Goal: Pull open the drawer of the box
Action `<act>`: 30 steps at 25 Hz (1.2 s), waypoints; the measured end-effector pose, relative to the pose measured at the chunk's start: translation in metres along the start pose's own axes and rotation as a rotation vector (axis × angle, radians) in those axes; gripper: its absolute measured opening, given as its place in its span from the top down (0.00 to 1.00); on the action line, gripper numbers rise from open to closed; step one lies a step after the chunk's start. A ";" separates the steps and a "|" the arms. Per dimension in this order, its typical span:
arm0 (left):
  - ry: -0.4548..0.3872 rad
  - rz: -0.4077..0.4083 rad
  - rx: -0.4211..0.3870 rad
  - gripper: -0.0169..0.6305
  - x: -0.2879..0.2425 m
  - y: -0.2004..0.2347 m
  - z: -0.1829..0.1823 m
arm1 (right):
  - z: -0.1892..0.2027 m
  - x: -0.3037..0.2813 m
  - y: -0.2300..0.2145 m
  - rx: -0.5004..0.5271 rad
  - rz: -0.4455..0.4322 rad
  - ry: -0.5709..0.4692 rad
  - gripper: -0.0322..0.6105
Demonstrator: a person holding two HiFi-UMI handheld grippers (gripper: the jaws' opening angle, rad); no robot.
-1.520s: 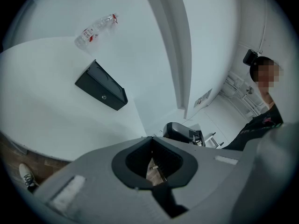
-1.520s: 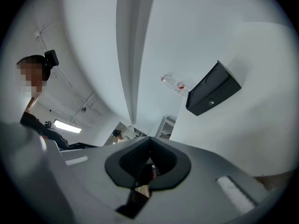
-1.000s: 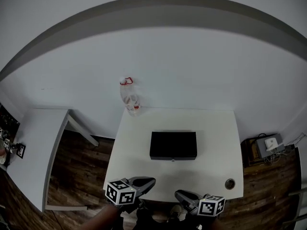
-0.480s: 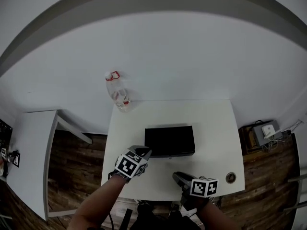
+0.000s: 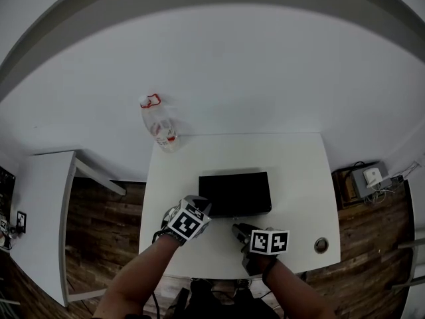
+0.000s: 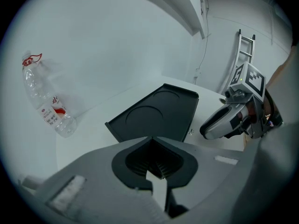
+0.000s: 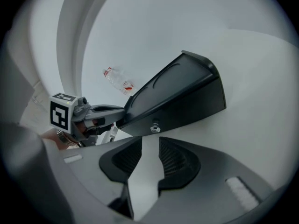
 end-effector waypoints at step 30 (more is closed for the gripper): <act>0.014 0.044 -0.013 0.97 -0.001 0.001 -0.004 | -0.015 -0.025 -0.010 -0.115 0.018 -0.013 0.84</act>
Point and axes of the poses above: the fingertips, and each gripper's own axes: x backward along the fingers, y to its left, z out of its underside, the point moved 5 cm from there along x, backward along the fingers, and after that the axes turned 5 degrees about y, right-handed, at the moved point
